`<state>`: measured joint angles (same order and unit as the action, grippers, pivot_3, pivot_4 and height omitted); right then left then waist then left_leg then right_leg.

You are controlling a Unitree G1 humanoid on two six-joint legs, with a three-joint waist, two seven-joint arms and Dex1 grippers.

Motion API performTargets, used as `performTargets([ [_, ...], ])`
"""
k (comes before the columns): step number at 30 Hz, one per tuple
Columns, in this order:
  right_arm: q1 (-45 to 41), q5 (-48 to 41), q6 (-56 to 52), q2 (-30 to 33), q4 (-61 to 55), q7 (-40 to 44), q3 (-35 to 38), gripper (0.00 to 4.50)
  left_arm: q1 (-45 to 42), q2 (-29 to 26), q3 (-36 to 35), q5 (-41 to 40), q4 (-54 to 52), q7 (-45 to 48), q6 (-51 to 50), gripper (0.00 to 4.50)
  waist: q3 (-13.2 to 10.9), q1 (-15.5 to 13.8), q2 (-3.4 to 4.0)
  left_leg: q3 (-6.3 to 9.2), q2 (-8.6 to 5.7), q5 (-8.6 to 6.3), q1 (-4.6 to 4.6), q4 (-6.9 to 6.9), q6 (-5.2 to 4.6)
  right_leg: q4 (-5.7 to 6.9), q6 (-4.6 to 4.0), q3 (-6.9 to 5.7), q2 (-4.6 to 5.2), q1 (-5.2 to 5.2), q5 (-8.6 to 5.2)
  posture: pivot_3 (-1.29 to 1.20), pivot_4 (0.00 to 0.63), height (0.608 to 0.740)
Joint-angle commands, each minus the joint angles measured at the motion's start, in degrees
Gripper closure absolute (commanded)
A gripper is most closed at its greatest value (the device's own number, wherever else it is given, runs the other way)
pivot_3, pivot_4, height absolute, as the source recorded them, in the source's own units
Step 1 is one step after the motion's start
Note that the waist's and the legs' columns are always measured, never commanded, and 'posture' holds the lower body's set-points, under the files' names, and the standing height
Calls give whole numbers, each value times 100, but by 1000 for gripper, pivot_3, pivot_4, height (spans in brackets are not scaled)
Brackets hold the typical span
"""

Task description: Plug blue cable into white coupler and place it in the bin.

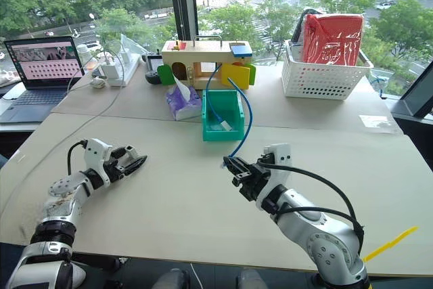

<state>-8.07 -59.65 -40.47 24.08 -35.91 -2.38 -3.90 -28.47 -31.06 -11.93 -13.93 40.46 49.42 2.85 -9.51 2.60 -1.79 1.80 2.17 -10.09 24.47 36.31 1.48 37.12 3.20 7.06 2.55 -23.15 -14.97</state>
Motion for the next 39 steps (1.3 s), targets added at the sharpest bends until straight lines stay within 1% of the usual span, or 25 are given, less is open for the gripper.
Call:
performTargets([
  [1,11,-5,-61,-9,-290,24,165,4500,10,-59,88,-43,11,415,228,2582,0,0,0,0,0,0,0,0,0,0,0,0,0,0,0,0,150,733],
  [3,45,-24,-71,-37,-326,-32,204,4500,-19,-7,123,-108,-185,524,123,3277,0,-1,0,0,0,0,1,0,0,0,-1,0,0,0,0,0,150,733],
  [5,90,-8,-56,-93,-391,-151,259,4500,-35,156,319,-196,-743,667,-133,3856,0,-1,0,1,0,0,2,0,0,0,-1,-1,0,0,0,0,150,733],
  [8,135,117,-16,-116,-452,-254,353,4500,-60,390,744,-189,-1448,802,-631,3834,-1,-25,-1,7,-4,0,17,6,0,-2,1,-6,4,-2,1,0,150,733],
  [12,220,594,60,-111,-481,-329,395,4500,-302,816,1765,165,-2344,864,-1376,3834,-1,-18,-1,9,-8,0,20,10,0,-3,3,-5,5,-2,2,0,150,733],
  [16,222,833,128,-356,-496,-480,437,4500,-474,1103,2698,667,-2716,909,-1733,3834,0,29,-1,10,-8,0,18,11,0,-1,4,-4,2,-2,1,0,150,733],
  [19,255,965,79,-529,-522,-594,466,4500,-579,1404,3120,905,-2788,782,-1703,3834,0,84,0,10,-6,0,14,8,0,1,3,0,-2,-3,1,0,150,733],
  [22,468,1151,-95,-647,-561,-829,411,4500,-614,1673,3384,1125,-2798,559,-1659,3834,0,68,0,11,-7,0,14,8,-1,1,5,-1,-1,-3,0,0,150,733],
  [26,630,1145,-252,-841,-573,-1008,415,4500,-617,1741,3683,1393,-2857,509,-1778,3834,0,70,0,11,-9,0,16,9,-1,1,15,2,0,-4,-6,0,150,733],
  [29,738,822,-296,-1091,-538,-1081,524,4500,-594,1882,3630,1435,-2971,222,-2383,3834,0,66,0,12,-8,0,14,11,-1,1,25,1,0,0,-11,0,150,733],
  [31,806,797,-359,-1111,-509,-1071,613,4500,-502,1887,3679,1471,-3148,173,-2607,3834,0,59,1,13,-9,0,14,14,-1,1,39,1,1,2,-19,0,150,733],
  [34,844,664,-514,-1125,-420,-1054,658,4500,-527,2129,3425,1343,-3214,-201,-3119,3834,0,31,1,13,-10,0,15,15,-1,0,40,0,1,3,-19,0,150,733],
  [39,747,434,-521,-1293,-293,-1049,776,4500,-489,2058,3581,1377,-3441,-144,-3432,3834,0,34,1,13,-8,0,13,17,-1,1,41,1,0,2,-19,0,150,733],
])
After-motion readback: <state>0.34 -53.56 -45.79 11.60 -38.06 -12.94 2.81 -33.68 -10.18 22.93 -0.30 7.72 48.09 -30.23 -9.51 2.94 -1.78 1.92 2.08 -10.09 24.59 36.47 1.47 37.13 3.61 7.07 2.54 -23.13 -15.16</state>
